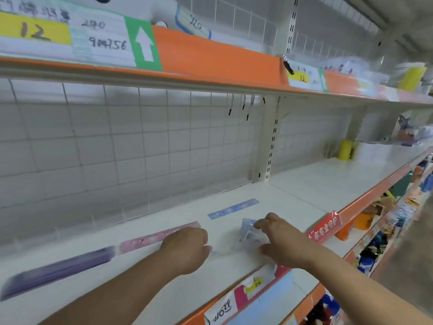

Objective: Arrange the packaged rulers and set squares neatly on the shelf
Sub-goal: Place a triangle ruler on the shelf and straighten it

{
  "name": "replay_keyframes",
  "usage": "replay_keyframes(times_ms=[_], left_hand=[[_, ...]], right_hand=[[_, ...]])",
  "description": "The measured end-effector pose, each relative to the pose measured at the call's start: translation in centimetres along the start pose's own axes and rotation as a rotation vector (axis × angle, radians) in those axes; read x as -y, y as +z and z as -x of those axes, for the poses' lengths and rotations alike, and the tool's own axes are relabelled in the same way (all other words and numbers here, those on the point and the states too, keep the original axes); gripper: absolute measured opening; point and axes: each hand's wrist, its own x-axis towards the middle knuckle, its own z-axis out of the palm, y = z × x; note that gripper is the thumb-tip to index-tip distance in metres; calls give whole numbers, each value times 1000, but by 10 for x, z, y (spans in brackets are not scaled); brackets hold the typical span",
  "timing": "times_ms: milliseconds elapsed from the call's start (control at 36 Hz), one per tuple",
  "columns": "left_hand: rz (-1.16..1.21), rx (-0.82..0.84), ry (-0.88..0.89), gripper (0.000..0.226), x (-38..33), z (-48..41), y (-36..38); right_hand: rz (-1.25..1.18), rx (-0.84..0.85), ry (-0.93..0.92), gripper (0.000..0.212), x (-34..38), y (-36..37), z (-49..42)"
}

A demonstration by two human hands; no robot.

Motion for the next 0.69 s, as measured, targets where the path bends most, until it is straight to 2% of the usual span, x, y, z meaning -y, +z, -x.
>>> replay_keyframes(times_ms=[278, 472, 694], left_hand=[[12, -24, -173, 35, -36, -41, 8], [25, -11, -305, 36, -66, -56, 18], [9, 5, -425, 36, -84, -61, 22]], right_hand=[[17, 60, -178, 39, -65, -6, -60], [-19, 84, -290, 43, -100, -4, -91], [-129, 72, -277, 55, -129, -6, -123]])
